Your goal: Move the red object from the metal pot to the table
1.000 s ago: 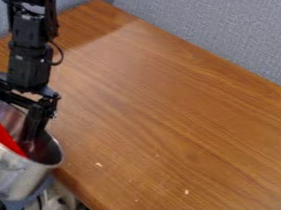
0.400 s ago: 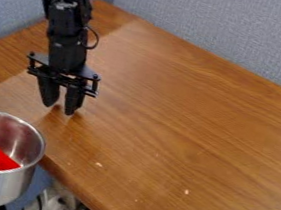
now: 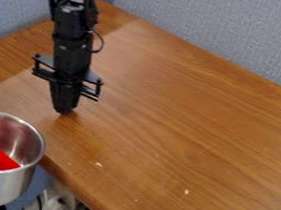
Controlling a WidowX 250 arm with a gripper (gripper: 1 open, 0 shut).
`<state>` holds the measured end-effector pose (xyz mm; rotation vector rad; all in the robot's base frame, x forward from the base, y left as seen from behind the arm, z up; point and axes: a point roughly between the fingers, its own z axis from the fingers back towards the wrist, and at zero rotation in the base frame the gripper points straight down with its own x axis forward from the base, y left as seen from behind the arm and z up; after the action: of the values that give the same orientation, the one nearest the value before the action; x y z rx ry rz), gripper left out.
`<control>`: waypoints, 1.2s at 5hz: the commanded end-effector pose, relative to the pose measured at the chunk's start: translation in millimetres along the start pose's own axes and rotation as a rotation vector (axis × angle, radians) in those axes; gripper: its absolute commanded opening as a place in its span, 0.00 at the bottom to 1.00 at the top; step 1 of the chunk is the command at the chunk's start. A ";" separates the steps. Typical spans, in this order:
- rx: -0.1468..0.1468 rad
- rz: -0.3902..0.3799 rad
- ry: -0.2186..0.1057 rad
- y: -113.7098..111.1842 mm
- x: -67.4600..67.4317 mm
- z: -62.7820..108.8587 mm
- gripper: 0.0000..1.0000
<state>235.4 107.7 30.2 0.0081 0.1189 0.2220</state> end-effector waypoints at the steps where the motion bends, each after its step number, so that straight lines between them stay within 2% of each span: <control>1: 0.023 0.029 -0.061 -5.3 3.1 27.4 0.00; 2: 0.052 -0.037 -0.068 -8.4 12.6 48.1 0.00; 3: 0.077 -0.131 -0.111 -10.4 38.2 72.2 0.00; 4: 0.094 -0.154 -0.119 -10.7 48.2 98.5 0.00; 5: 0.096 -0.161 -0.125 -7.0 46.3 114.1 0.00; 6: 0.104 -0.183 -0.131 -1.7 43.9 116.2 0.00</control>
<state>289.2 109.1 118.9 0.0823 0.0690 0.0180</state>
